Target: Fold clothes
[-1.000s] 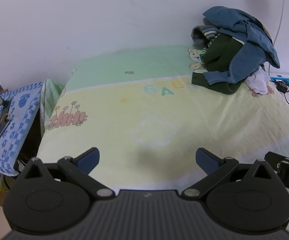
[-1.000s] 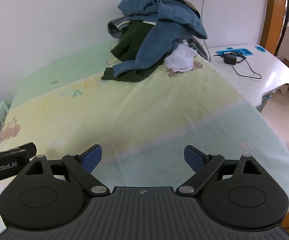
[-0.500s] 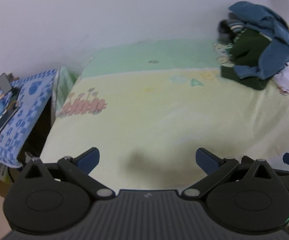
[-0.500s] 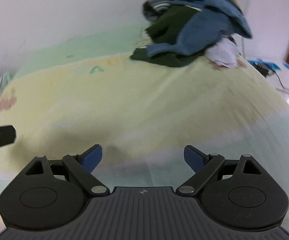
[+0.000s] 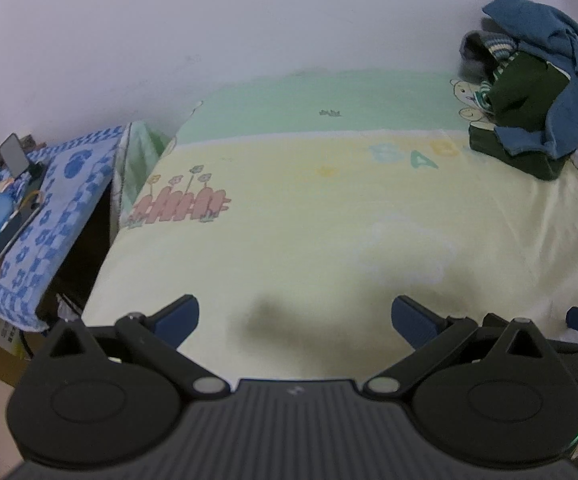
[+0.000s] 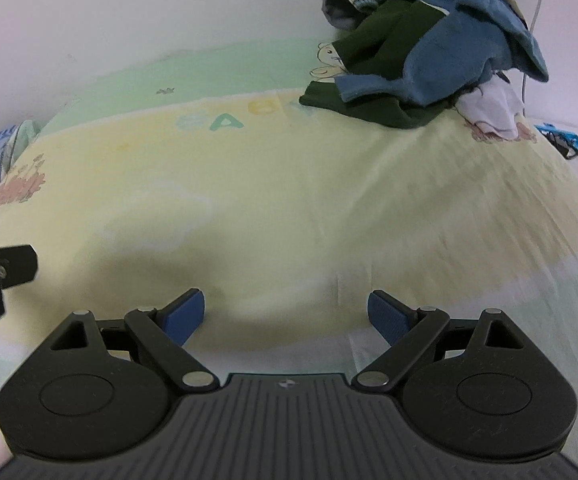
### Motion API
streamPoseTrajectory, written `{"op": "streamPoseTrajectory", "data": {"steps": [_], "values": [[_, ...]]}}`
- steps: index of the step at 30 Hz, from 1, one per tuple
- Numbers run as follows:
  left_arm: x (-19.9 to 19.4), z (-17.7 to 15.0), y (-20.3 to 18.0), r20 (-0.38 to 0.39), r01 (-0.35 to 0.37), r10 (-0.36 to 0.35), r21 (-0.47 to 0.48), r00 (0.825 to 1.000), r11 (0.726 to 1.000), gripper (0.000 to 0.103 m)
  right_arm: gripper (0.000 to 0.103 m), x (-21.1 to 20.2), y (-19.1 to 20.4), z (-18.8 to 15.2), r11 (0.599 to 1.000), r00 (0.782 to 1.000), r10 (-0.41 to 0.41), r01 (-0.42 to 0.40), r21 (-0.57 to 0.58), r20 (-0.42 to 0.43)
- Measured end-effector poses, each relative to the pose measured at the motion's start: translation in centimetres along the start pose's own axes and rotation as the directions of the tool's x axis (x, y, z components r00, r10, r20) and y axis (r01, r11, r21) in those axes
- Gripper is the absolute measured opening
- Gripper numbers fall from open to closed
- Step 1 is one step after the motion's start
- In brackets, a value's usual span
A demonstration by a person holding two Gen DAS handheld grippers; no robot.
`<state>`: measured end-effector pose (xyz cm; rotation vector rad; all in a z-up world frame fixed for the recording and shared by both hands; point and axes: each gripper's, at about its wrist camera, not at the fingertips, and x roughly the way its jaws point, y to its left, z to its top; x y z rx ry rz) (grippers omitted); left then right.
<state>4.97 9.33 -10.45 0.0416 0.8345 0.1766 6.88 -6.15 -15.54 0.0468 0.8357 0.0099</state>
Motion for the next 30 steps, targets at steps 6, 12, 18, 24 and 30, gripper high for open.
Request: {"op": "streamPoseTrajectory", "data": {"steps": [6, 12, 18, 24, 30], "values": [[2.4, -0.3, -0.2, 0.012, -0.013, 0.012, 0.026, 1.000, 1.000, 0.102, 0.092, 0.9, 0.3, 0.0, 0.999, 0.999, -0.030, 0.031, -0.025, 0.038], [4.3, -0.5, 0.4, -0.028, -0.007, 0.007, -0.002, 1.000, 1.000, 0.102, 0.092, 1.6, 0.7, 0.5, 0.999, 0.997, -0.029, 0.030, -0.024, 0.065], [4.5, -0.7, 0.5, -0.041, -0.007, 0.007, -0.009, 0.999, 1.000, 0.102, 0.093, 2.1, 0.9, 0.8, 0.999, 0.997, -0.037, 0.039, -0.028, 0.070], [4.3, -0.5, 0.5, -0.063, 0.028, -0.029, -0.020, 0.998, 0.999, 0.102, 0.093, 2.0, 0.8, 0.9, 0.999, 0.998, -0.035, 0.036, -0.025, 0.061], [3.5, -0.2, 0.1, -0.056, 0.049, -0.050, -0.022, 0.997, 0.999, 0.102, 0.093, 1.2, 0.2, 1.1, 0.999, 1.000, -0.030, 0.030, 0.025, 0.003]]}}
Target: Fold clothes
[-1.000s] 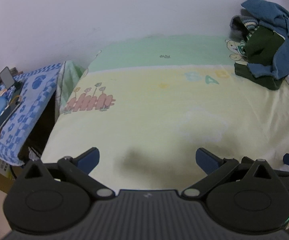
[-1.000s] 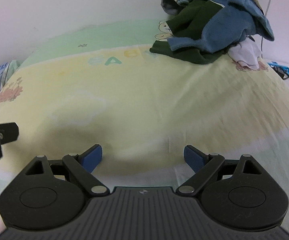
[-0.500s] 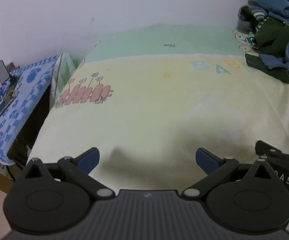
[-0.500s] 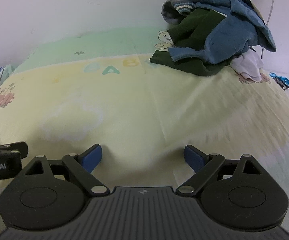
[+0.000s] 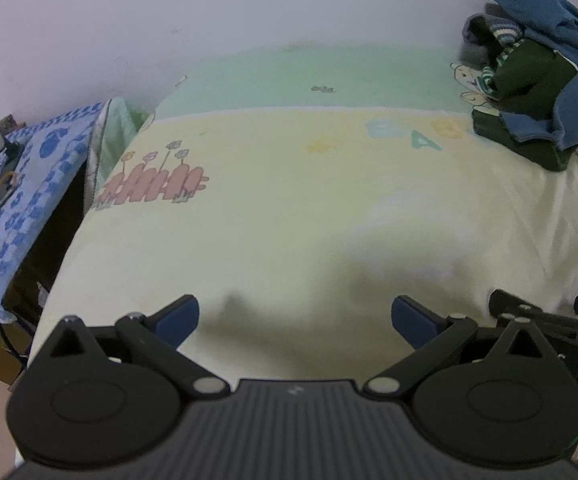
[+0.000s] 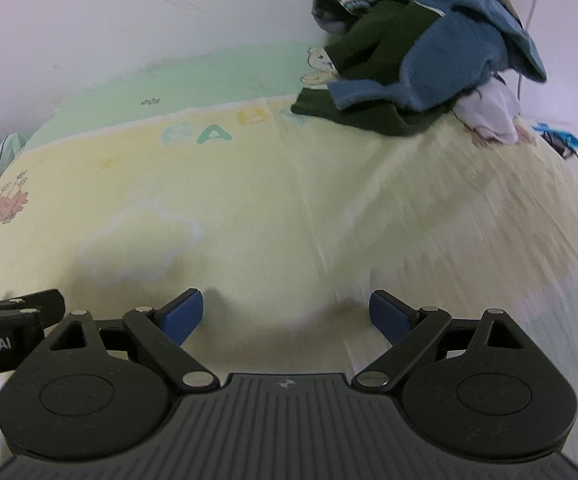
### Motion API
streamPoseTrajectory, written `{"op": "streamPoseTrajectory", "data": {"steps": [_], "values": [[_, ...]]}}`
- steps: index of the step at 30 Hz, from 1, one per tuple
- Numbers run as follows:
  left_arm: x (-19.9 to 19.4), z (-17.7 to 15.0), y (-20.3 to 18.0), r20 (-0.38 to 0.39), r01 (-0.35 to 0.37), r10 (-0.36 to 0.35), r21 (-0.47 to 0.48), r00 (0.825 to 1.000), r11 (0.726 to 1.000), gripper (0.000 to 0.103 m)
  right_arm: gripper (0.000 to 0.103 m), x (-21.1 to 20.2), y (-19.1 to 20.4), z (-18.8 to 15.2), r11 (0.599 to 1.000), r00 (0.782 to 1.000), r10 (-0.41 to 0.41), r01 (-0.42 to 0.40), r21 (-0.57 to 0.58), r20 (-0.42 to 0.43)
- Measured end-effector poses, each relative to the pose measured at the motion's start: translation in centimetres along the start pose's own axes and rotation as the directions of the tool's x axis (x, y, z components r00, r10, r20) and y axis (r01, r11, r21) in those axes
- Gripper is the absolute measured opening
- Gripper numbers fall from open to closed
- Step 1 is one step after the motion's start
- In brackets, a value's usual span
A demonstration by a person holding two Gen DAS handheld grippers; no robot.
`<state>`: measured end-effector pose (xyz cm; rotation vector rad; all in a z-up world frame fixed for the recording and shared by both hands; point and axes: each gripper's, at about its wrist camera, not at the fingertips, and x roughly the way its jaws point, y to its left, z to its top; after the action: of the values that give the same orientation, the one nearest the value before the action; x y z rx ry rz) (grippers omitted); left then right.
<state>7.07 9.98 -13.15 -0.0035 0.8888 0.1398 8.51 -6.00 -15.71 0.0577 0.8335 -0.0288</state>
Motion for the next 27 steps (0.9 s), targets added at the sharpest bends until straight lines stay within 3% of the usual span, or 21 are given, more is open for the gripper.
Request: {"op": "streamPoseTrajectory", "data": {"steps": [23, 27], "values": [[-2.5, -0.5, 0.8, -0.001, 0.002, -0.002, -0.009, 1.000, 1.000, 0.102, 0.093, -2.4, 0.7, -1.2, 1.000, 1.000, -0.002, 0.002, -0.007, -0.004], [-3.0, -0.6, 0.6, -0.001, 0.012, -0.012, 0.001, 1.000, 1.000, 0.102, 0.093, -3.1, 0.9, -1.4, 0.999, 0.999, -0.036, 0.036, -0.015, -0.021]]}}
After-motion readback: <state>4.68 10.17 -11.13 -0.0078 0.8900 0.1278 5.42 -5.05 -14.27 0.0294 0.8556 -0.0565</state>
